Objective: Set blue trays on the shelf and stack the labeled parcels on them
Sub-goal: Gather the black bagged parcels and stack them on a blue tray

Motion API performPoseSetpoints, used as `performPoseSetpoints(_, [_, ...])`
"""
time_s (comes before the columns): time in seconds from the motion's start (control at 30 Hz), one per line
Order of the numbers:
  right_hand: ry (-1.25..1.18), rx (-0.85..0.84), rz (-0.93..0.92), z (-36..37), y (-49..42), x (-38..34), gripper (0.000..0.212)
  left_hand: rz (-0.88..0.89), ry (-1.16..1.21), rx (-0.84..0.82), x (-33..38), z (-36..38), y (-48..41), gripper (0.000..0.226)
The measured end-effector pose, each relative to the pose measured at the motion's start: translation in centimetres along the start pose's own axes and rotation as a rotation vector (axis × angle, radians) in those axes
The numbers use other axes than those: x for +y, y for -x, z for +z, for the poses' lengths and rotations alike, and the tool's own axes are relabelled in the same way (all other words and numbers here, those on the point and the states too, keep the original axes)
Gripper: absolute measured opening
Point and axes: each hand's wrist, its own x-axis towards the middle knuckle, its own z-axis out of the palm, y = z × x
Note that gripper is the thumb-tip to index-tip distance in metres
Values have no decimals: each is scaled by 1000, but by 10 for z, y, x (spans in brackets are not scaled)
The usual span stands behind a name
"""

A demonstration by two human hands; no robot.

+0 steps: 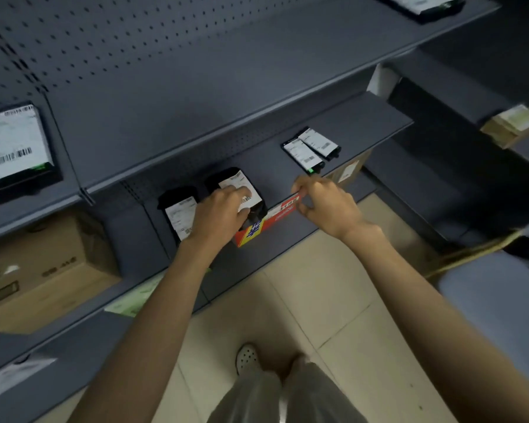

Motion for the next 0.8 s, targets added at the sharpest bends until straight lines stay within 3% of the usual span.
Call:
performPoseSetpoints(0.3, [-103, -266, -55, 75, -93, 47, 29, -336, 26, 17, -37, 82, -28, 37])
performPoseSetpoints(0.57, [-177, -329, -153, 170, -151, 73, 35, -593, 43, 94, -79, 170, -34, 39])
performPoseSetpoints(0.8, [-20, -309, -150, 258, -185, 57, 71, -775, 28, 97, -136, 229, -47, 58])
